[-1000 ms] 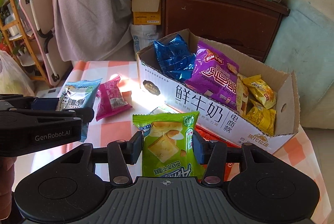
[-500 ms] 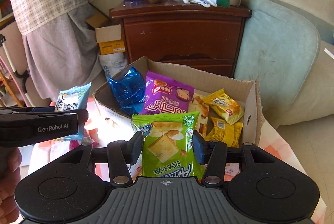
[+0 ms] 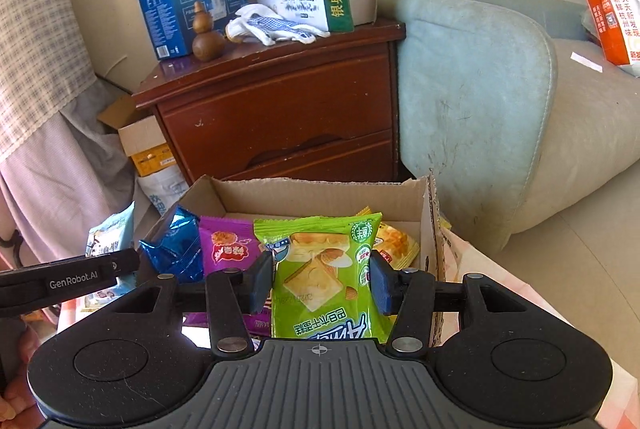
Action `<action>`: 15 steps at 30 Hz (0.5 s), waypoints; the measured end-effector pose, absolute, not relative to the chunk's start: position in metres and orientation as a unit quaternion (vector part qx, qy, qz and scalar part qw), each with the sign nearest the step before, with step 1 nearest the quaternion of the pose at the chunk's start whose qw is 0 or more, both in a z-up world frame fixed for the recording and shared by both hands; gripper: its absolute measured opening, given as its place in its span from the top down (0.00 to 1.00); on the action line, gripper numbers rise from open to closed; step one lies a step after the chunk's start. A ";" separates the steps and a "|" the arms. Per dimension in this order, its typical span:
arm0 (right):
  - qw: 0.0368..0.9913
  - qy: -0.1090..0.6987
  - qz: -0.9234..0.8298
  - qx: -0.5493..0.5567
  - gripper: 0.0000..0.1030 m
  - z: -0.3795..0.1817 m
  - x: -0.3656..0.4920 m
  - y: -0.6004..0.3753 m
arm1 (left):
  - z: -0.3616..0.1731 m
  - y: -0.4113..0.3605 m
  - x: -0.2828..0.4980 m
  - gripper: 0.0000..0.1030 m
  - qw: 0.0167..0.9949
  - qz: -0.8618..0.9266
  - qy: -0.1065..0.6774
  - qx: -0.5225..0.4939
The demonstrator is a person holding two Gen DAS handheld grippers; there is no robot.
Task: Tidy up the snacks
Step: 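Open the left tool over the box while the right tool releases the green packet inside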
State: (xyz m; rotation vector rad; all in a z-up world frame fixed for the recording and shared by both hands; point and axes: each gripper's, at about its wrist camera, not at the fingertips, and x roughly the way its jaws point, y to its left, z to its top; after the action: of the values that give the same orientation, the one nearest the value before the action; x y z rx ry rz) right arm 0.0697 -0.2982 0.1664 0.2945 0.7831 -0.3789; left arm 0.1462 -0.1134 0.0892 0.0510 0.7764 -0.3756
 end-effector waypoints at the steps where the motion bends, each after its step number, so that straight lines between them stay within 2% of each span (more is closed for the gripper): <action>1: 0.896 0.377 -0.184 0.144 0.53 0.165 0.072 -0.300 | 0.089 -0.115 0.149 0.48 0.908 -0.183 0.377 0.023; 8: 0.894 0.369 -0.205 0.152 0.51 0.155 0.082 -0.308 | 0.082 -0.135 0.165 0.47 0.905 -0.195 0.376 0.023; 10: 0.890 0.371 -0.212 0.159 0.43 0.154 0.082 -0.310 | 0.079 -0.136 0.165 0.32 0.902 -0.194 0.386 0.020; 12: 0.889 0.375 -0.207 0.166 0.33 0.156 0.080 -0.312 | 0.078 -0.137 0.160 0.29 0.901 -0.198 0.385 0.020; 15: 0.884 0.386 -0.206 0.167 0.31 0.157 0.077 -0.313 | 0.081 -0.137 0.152 0.28 0.904 -0.195 0.378 0.041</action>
State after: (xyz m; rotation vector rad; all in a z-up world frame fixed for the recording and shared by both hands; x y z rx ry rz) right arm 0.0770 -0.3127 0.1574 0.3480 0.8029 -0.4282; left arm 0.1521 -0.1371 0.0811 0.0849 0.7810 -0.4035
